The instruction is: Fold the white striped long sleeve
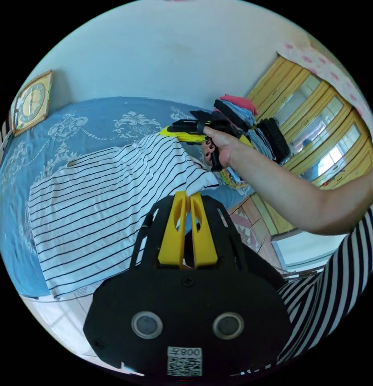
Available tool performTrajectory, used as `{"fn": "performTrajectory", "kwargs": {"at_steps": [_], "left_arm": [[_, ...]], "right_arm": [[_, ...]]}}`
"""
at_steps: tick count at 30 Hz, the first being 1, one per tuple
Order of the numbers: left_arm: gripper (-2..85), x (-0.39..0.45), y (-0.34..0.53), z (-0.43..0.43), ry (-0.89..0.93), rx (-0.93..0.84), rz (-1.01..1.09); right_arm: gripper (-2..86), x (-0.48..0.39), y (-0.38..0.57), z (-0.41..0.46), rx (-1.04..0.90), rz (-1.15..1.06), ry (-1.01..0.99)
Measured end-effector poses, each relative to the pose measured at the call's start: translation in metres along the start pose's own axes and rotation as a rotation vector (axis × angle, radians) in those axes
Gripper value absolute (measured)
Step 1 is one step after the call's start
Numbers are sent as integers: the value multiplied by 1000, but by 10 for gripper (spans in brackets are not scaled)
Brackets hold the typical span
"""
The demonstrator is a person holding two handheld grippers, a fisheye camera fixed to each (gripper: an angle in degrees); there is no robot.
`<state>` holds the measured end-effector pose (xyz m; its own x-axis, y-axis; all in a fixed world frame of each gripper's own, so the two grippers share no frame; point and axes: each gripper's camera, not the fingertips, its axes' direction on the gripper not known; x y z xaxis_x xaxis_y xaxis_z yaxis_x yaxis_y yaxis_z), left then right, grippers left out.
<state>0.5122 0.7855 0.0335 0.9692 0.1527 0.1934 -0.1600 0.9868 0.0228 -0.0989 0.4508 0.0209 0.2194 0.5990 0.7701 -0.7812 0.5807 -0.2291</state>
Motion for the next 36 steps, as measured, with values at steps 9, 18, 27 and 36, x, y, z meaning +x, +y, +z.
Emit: {"fn": "performTrajectory", "kwargs": {"at_steps": [9,18,27,36], "left_arm": [[18,-189,103,-131,168,254,-432],[18,-340,220,-187,340,393,-788],[18,-439,293,-238,412,489,-924],[18,-516,364,-265,498,522,-1064]], "right_arm": [[8,-156,-37,161,-193,-259,134],[9,-228,-48,326,-381,-285,273],[11,-287,-54,433,-474,-329,370],[27,-327,-50,533,-647,-431,564]]}}
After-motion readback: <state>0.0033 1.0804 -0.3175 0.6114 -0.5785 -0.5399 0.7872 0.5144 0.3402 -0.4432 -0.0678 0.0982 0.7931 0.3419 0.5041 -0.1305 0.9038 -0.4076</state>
